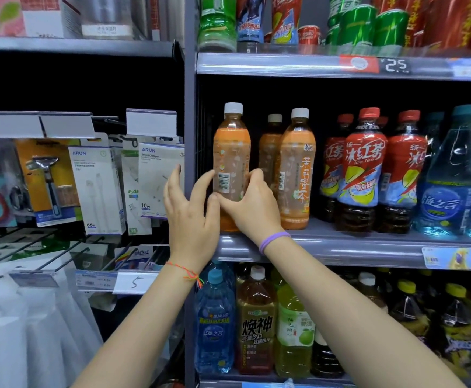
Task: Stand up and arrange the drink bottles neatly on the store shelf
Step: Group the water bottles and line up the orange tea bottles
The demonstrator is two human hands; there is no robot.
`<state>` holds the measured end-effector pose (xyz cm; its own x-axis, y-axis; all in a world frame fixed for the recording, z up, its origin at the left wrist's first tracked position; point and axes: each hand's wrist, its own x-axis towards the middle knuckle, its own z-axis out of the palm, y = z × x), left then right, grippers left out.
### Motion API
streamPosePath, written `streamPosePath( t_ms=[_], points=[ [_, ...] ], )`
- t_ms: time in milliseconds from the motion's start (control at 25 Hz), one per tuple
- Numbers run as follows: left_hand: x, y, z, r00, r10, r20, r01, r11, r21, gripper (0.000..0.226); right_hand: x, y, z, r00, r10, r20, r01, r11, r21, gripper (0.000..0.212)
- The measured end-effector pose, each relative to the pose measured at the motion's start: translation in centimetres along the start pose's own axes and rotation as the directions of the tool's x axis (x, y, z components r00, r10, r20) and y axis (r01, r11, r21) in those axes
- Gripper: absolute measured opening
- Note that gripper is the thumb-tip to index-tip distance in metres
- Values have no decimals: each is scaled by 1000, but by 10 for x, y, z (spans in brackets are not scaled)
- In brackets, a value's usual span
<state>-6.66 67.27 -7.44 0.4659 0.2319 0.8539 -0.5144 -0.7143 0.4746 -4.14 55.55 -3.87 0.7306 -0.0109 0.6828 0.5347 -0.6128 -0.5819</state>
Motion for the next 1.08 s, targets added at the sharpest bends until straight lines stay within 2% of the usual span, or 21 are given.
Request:
streamPosePath(
  t_ms=[120, 200, 280, 360, 560, 840, 1000, 1080],
  points=[
    [0, 0, 5, 999, -5, -35, 5, 1000, 3, 46, 4, 5, 1, 995, 11, 97, -11, 1000, 2, 71],
    [-1, -1, 8, 998, -4, -65, 6, 1000, 30, 49, 8, 9, -7, 973, 42, 228, -66, 993, 99, 75],
    [-3, -1, 10, 997, 10, -83, -3, 997, 76, 49, 10, 14, -18, 920, 85, 384, -178, 960, 215, 66],
    [-3, -3, 12, 995, 25, -91, -14, 993, 119, 50, 11, 17, -26, 879, 99, 466, -241, 936, 257, 59],
    [-4, -6, 15, 994, 51, -92, -34, 984, 176, 52, 5, 18, -21, 916, 128, 380, -236, 939, 252, 78],
    [-2, -7, 16, 992, 66, -105, -41, 973, 229, 52, 7, 14, -23, 878, 53, 476, -199, 944, 261, 62],
    [-2, -8, 17, 994, 53, -92, -28, 967, 253, 53, 6, 17, -23, 884, 45, 466, -195, 940, 280, 64],
    [-1, -8, 17, 994, 47, -96, -20, 964, 265, 55, 3, 15, -22, 903, 19, 430, -137, 960, 245, 59]
  ],
)
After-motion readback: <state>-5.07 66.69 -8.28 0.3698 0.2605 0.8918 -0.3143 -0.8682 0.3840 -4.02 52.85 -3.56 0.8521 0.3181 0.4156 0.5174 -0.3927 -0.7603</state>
